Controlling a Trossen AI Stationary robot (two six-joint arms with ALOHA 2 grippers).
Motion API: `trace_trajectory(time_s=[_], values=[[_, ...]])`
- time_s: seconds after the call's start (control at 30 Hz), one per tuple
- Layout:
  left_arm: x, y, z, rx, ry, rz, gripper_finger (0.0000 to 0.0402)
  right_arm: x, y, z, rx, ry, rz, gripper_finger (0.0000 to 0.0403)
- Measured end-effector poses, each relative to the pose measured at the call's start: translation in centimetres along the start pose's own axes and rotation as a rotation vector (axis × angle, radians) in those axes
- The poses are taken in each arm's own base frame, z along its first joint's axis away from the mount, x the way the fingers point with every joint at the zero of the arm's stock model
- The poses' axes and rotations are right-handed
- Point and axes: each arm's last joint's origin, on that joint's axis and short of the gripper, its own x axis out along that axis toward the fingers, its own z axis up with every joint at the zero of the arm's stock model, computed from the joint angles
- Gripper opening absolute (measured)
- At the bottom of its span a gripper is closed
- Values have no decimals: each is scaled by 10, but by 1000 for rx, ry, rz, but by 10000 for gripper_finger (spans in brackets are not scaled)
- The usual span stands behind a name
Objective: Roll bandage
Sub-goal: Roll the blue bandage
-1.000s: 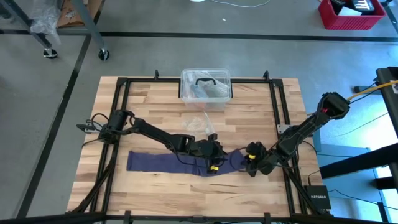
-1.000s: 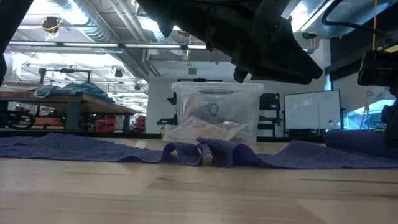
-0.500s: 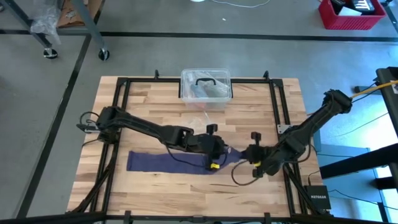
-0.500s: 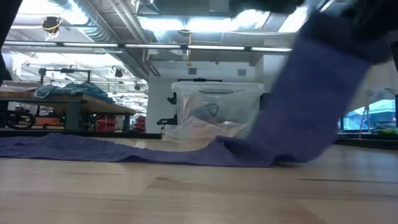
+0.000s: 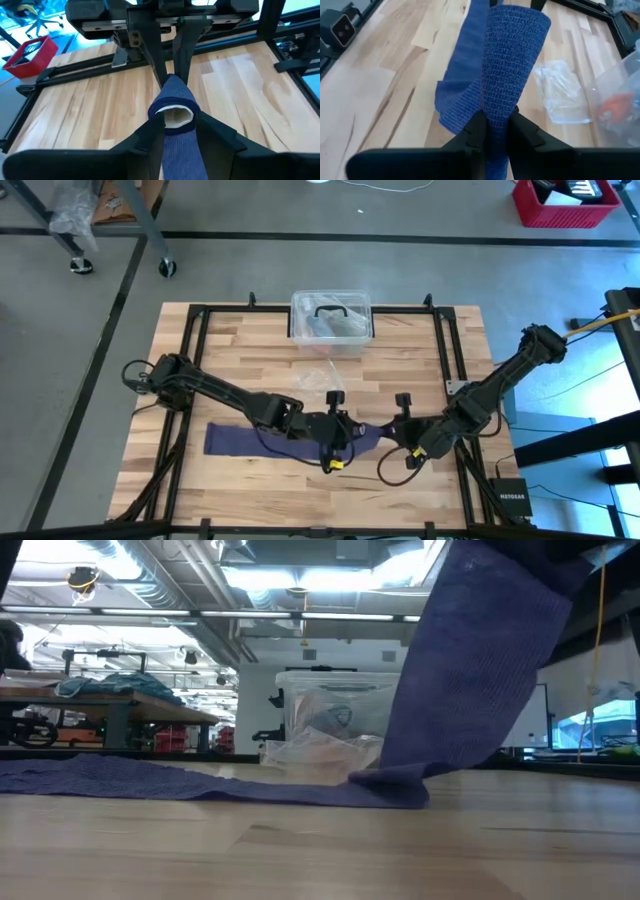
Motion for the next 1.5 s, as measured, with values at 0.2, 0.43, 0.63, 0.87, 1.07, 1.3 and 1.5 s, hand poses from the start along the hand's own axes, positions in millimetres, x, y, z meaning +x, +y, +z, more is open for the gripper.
trace_trajectory(time_s=[0.2, 0.43, 0.63, 0.87, 1.07, 1.3, 1.5], values=[[-6, -4, 1, 29, -1, -6, 104, 4, 4, -1, 2, 18, 37, 52], [-12, -7, 3, 74, -4, 14, 104, 11, 10, 2, 1, 8, 76, 52], [-10, -7, -1, 90, 35, 14, 104, 12, 11, 5, 15, -17, 91, 52], [-9, -7, -1, 74, 26, -6, 104, 12, 11, 5, 17, -24, 78, 53], [-11, -10, -1, 78, 27, -14, 104, 12, 11, 4, 26, -17, 71, 53], [-11, -10, -1, 79, 28, -8, 104, 13, 9, 3, 43, -10, 30, 53], [-10, -10, 0, 84, 15, -7, 104, 13, 10, 5, 46, -20, 53, 53]])
